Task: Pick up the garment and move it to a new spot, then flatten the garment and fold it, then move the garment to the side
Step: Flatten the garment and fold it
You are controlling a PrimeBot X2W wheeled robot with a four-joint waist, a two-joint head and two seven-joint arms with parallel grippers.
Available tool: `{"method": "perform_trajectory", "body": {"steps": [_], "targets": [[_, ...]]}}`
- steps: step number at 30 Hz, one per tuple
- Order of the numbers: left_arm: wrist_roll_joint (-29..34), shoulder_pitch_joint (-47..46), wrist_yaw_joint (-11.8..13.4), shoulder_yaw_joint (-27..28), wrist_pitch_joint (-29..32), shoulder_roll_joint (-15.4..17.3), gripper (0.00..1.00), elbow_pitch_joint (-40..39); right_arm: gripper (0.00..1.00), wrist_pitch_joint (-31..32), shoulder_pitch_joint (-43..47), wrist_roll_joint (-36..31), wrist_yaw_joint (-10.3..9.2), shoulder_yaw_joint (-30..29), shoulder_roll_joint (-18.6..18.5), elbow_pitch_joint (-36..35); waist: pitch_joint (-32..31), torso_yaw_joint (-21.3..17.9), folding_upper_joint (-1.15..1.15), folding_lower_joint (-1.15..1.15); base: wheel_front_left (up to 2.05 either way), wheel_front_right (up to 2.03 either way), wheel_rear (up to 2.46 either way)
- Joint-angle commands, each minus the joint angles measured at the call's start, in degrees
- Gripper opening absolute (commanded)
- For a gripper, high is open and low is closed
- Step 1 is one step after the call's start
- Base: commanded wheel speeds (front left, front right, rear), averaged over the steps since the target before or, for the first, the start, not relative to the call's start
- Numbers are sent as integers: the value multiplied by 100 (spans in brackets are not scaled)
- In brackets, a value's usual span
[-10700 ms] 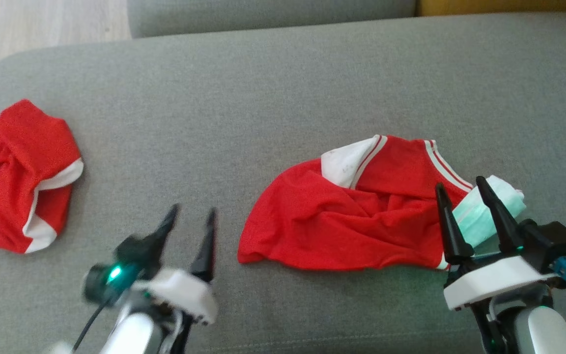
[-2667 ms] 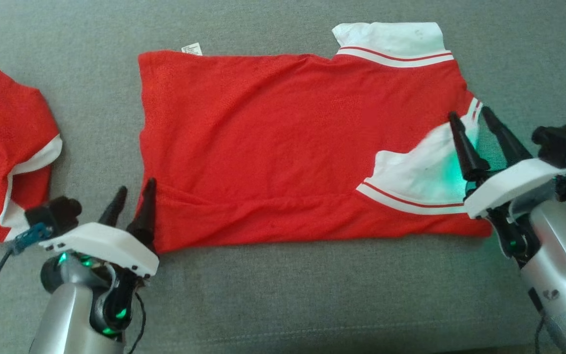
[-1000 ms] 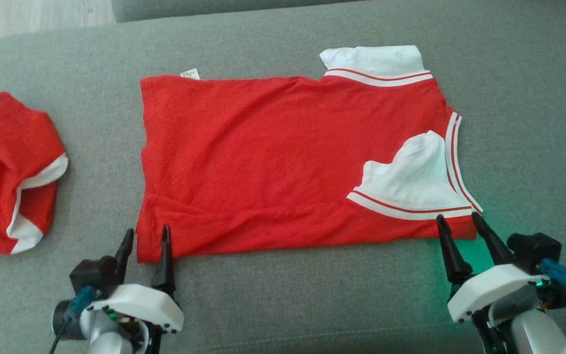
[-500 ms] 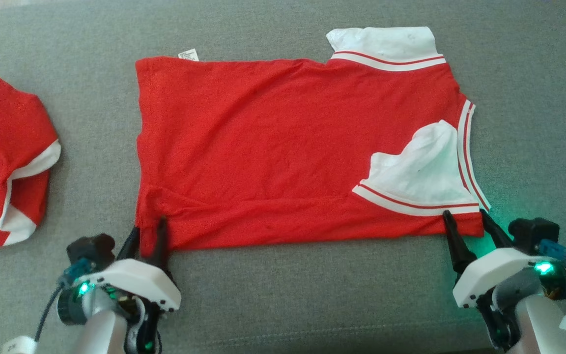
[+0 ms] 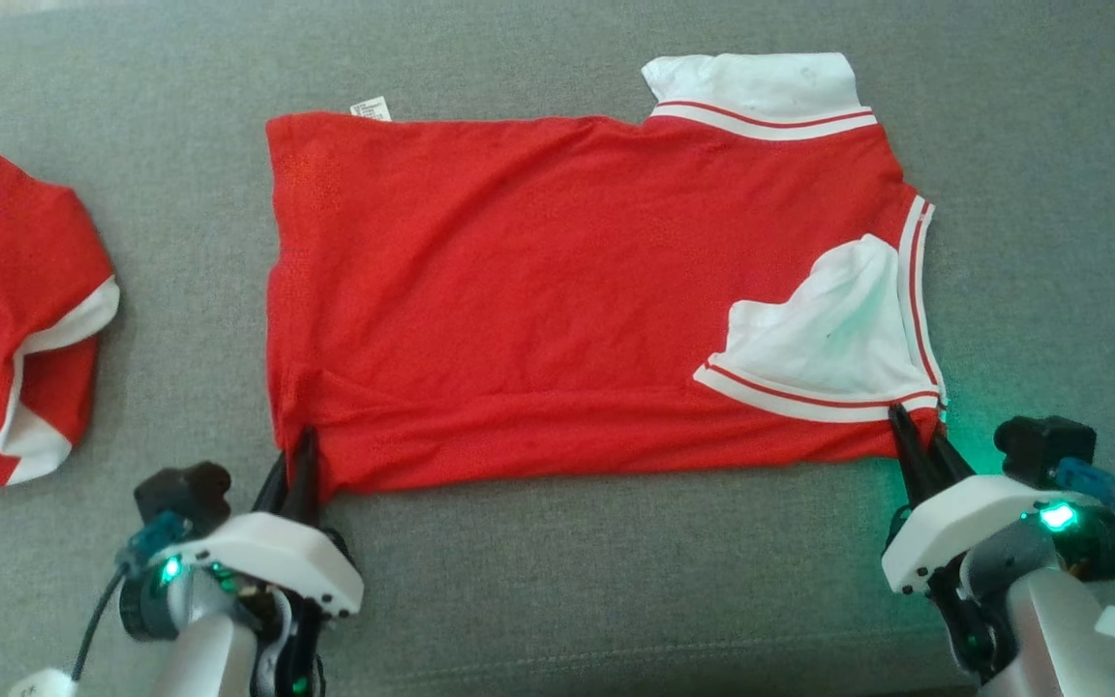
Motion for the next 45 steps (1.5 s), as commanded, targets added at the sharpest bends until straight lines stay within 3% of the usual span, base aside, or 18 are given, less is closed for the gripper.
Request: {"method": "perform_trajectory", "body": {"steps": [1,21,22,23,24,34,45], "targets": [[22,146,56,164,-36,98,0,-232,0,18,97,47,-5,177,-42,-159,-64,3,0,0,0,0,0],[-174,1321,424,240,513,240,0,-1289,0,373,1177,219,-5,-86,22,-1012,-508,1,0,0,0,0,0],[-185,1327,437,240,510,233,35,-1303,38,348,1179,219,-5,-86,30,-1041,-513,5,0,0,0,0,0],[-188,1328,448,225,524,226,84,-1307,100,307,1170,217,-5,-72,34,-1075,-519,6,0,0,0,0,0],[-179,1314,453,210,506,220,100,-1326,100,230,1146,226,-5,-35,35,-1134,-524,6,0,0,0,0,0],[385,1039,746,167,-317,339,100,-1665,100,-771,929,180,-5,321,-198,-1869,-657,-23,0,0,0,0,0],[681,1048,922,-42,-420,347,100,-2114,100,-680,930,-88,-5,591,-203,-2580,-807,-41,0,0,0,0,0]]}}
